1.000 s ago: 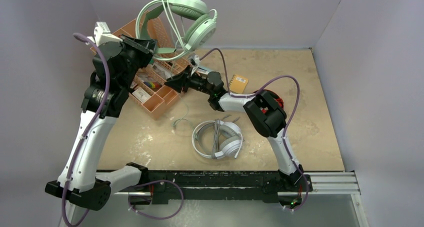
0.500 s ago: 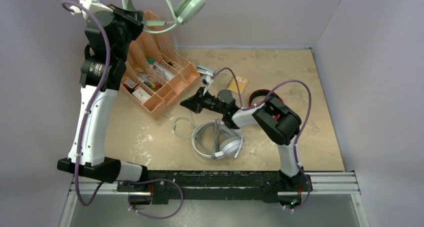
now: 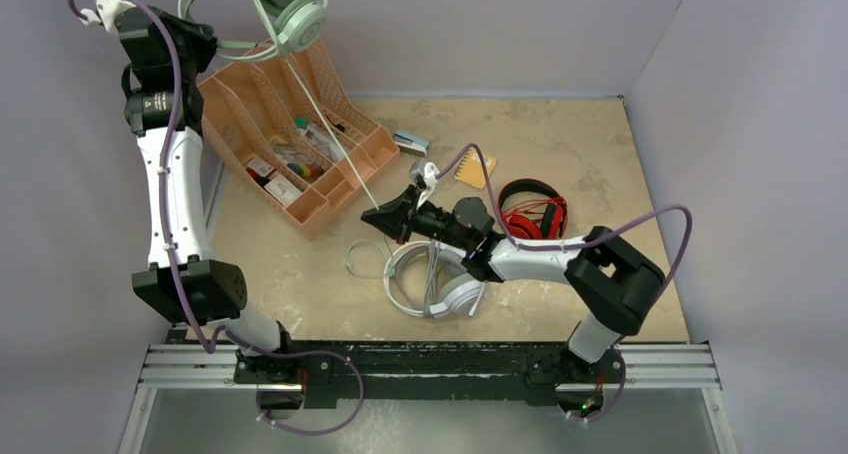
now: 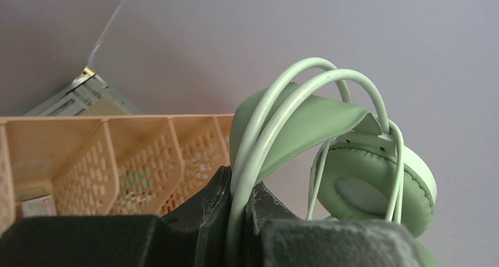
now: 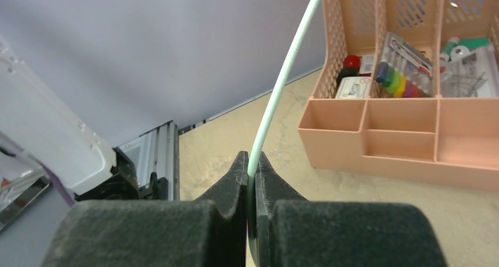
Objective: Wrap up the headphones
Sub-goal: Wrap the headphones cable around the headphones.
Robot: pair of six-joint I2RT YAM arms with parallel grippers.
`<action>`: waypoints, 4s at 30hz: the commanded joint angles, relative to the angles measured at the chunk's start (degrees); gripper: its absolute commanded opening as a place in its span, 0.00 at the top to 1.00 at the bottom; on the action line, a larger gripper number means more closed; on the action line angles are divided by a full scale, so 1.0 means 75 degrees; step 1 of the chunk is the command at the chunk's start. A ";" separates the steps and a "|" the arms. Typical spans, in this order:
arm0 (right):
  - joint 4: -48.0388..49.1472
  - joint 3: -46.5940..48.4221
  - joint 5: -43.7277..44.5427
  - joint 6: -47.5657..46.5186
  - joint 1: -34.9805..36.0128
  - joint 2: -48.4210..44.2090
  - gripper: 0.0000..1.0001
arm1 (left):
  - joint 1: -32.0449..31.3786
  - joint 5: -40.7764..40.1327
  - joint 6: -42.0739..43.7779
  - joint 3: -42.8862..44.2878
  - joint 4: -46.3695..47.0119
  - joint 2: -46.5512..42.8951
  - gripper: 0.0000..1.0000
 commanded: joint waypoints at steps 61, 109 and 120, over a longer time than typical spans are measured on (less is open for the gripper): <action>-0.7889 0.7660 -0.2119 -0.4255 -0.2721 -0.0798 1.00 | -0.3239 0.3364 0.1122 -0.5127 0.1200 -0.6213 1.00; -0.1061 0.2616 -0.1240 0.0559 -0.2637 0.0729 0.19 | -0.3231 0.1219 -0.1998 -0.2653 0.3813 -0.4032 1.00; -0.2459 0.2130 -0.1604 -0.0760 -0.3012 -0.0395 0.12 | -0.3230 0.1158 -0.1957 -0.2517 0.3740 -0.4091 1.00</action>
